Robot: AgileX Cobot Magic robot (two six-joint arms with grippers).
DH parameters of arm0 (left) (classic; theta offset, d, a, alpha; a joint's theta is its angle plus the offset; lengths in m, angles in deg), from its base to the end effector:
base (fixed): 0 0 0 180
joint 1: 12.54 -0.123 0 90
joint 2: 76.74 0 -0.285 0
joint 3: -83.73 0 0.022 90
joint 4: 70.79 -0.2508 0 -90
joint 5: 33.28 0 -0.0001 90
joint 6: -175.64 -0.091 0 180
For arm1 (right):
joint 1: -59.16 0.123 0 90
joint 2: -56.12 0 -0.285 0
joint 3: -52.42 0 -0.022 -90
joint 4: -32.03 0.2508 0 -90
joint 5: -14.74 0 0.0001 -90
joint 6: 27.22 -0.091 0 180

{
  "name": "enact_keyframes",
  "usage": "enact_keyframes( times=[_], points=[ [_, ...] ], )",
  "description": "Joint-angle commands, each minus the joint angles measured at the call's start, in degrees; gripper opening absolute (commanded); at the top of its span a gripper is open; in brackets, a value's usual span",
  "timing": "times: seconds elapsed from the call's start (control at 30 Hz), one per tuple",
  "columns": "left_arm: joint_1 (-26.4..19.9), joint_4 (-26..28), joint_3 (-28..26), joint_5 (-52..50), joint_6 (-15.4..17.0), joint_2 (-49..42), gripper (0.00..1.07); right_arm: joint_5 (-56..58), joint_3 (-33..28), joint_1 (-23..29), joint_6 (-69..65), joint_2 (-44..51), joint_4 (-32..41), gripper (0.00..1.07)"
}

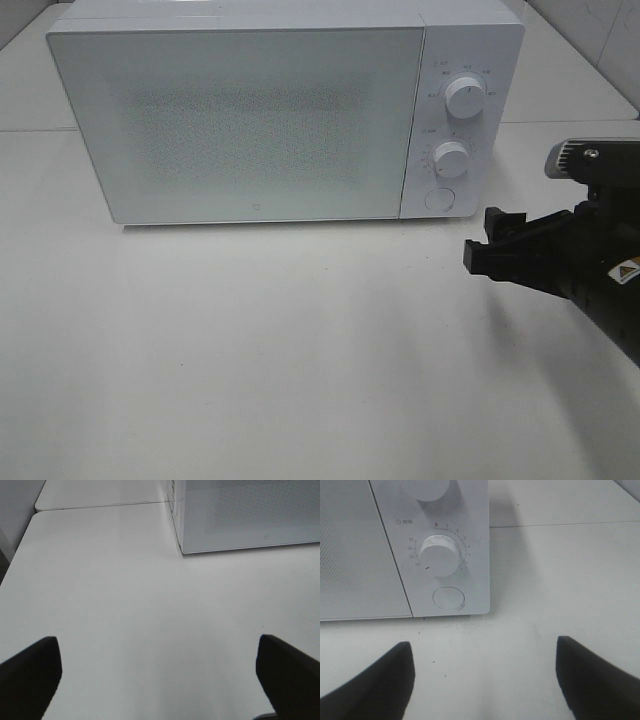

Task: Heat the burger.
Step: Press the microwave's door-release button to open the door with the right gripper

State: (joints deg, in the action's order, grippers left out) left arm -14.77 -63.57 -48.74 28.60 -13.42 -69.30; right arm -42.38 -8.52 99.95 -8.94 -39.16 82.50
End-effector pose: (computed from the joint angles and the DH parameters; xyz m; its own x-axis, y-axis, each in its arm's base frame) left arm -0.0087 -0.0104 0.2812 -0.4403 0.0807 -0.8942 0.1041 0.9938 0.0384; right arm 0.1989 0.0939 0.1605 -0.2808 0.0192 -0.9596 0.0321 0.9994 0.0106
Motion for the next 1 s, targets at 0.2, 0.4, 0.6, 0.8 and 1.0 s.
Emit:
enact_keyframes(
  times=[0.2,0.4,0.6,0.8,1.0],
  points=[
    [-0.1,0.4,-0.1,-0.4,-0.1,-0.1,0.98,-2.1,5.4,3.1,2.3,-4.5,1.4,0.75],
    [-0.1,0.4,-0.1,-0.4,-0.1,-0.1,0.98,-2.1,6.4,3.1,-3.4,-6.0,1.4,0.74],
    [-0.1,0.4,-0.1,-0.4,-0.1,-0.1,0.98,-2.2,6.4,3.1,-18.3,-6.0,1.4,0.66],
    [-0.1,0.4,-0.1,-0.4,-0.1,-0.1,0.98,-1.5,6.4,3.1,-43.1,-6.0,0.7,0.48],
    [-0.1,0.4,-0.1,-0.4,-0.1,-0.1,0.98,0.7,6.4,3.1,-67.8,-6.0,-3.0,0.22]
  ],
)
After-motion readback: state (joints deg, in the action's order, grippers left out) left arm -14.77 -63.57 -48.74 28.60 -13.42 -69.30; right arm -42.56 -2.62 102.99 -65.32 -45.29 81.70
